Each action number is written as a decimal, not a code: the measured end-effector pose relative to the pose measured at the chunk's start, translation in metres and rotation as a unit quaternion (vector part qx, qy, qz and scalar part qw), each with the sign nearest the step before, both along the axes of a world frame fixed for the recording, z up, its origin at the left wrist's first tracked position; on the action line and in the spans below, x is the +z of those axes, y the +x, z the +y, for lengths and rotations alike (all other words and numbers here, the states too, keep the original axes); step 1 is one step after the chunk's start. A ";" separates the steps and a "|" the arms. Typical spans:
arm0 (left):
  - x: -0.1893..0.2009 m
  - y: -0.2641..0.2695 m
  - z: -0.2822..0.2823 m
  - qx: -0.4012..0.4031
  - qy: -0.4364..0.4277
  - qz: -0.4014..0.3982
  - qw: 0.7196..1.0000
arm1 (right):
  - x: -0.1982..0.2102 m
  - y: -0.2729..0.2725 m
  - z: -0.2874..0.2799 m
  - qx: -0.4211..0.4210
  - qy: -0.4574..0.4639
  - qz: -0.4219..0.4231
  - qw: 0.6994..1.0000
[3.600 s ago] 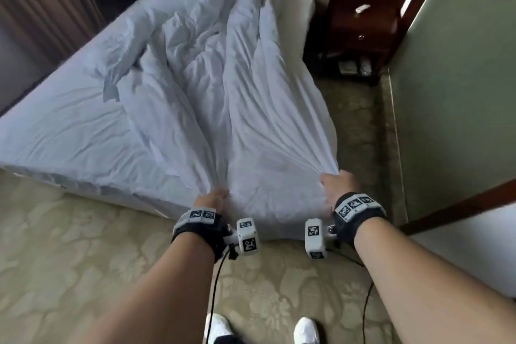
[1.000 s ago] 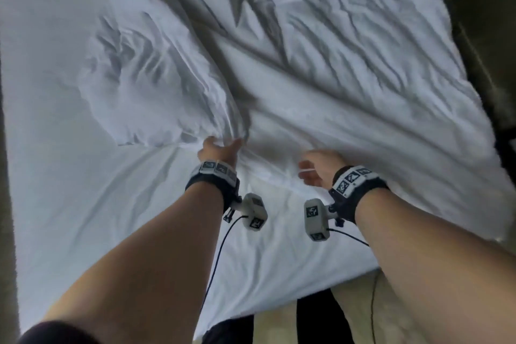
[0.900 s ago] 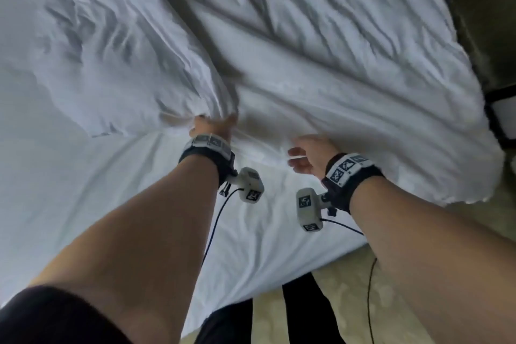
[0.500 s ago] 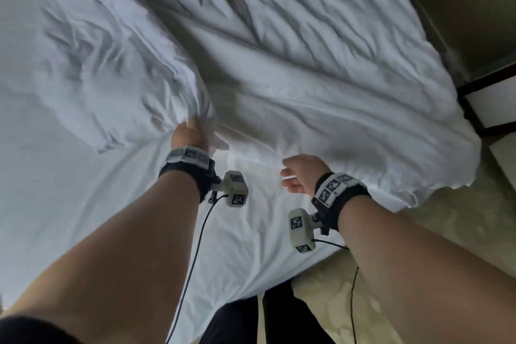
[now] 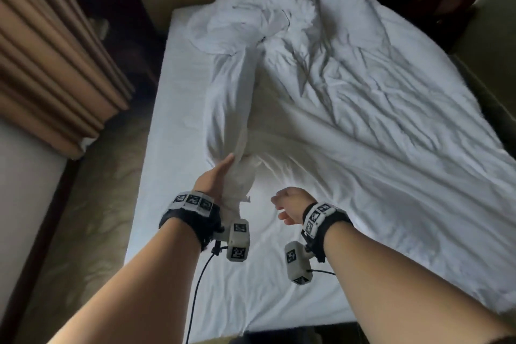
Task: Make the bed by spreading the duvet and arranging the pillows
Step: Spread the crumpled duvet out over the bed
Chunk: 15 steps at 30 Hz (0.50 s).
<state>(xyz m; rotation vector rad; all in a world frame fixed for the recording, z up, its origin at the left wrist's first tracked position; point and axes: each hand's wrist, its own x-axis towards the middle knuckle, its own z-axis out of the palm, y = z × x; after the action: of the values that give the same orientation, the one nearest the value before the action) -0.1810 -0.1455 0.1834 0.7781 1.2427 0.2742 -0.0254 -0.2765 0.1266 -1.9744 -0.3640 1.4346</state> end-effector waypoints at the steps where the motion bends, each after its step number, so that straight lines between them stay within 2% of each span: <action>1: -0.002 -0.012 0.001 0.020 0.015 0.021 0.999 | 0.004 -0.010 0.001 0.000 0.003 0.006 1.000; 5: 0.031 -0.046 -0.017 0.039 0.013 0.033 0.999 | 0.021 -0.049 0.008 -0.058 0.002 0.061 0.996; 11: 0.065 -0.127 -0.010 -0.002 -0.051 -0.082 0.995 | 0.031 -0.117 0.024 -0.109 -0.007 0.131 0.985; 15: 0.062 -0.207 0.021 -0.026 -0.089 -0.117 0.989 | 0.022 -0.189 0.060 -0.173 0.003 0.190 0.966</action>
<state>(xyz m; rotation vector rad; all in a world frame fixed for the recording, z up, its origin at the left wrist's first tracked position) -0.3882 -0.1241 0.2451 0.6052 1.0089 0.2030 -0.2145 -0.2166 0.1485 -1.6085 0.1425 1.5283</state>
